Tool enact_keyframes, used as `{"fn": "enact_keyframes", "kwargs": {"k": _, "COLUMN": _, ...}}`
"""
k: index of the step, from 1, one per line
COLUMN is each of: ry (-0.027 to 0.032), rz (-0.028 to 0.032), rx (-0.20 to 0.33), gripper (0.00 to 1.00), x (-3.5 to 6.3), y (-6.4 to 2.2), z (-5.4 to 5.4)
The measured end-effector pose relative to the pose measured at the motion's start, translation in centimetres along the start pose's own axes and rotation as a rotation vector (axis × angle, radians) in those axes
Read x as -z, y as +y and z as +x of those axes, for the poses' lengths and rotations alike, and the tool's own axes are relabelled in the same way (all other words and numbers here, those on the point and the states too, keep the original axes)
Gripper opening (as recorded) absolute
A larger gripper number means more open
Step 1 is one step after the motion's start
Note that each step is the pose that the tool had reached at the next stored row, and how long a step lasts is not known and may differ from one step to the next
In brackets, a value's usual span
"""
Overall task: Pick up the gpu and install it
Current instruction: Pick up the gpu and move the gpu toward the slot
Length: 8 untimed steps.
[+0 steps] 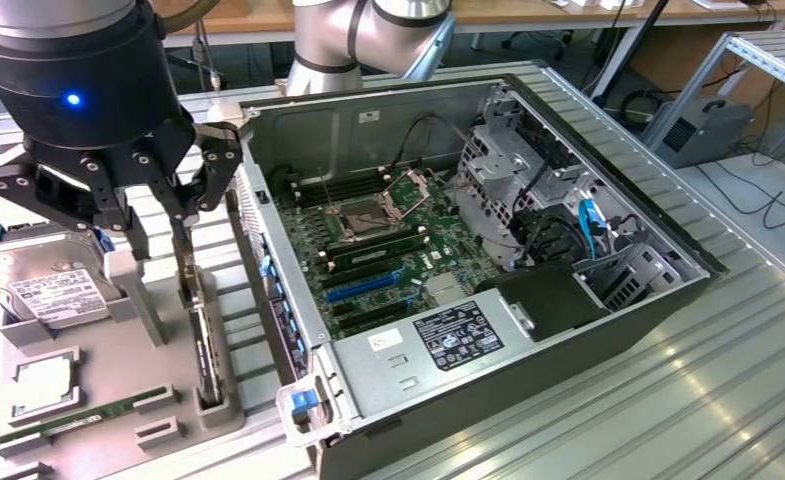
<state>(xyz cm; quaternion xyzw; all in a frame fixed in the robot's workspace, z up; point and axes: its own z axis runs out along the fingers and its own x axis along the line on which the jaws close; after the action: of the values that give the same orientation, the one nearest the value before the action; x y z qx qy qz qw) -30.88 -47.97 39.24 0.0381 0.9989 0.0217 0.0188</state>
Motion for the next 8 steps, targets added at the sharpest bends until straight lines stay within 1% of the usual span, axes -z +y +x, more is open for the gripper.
{"fn": "enact_keyframes", "kwargs": {"k": 7, "ry": 0.0001, "rz": 0.0002, "rx": 0.000, "gripper": 0.36, "x": -2.24, "y": -0.10, "z": 0.1}}
{"fn": "enact_keyframes", "kwargs": {"k": 8, "ry": 0.0000, "rz": 0.0001, "rx": 0.000, "gripper": 0.36, "x": -2.44, "y": -0.11, "z": 0.1}}
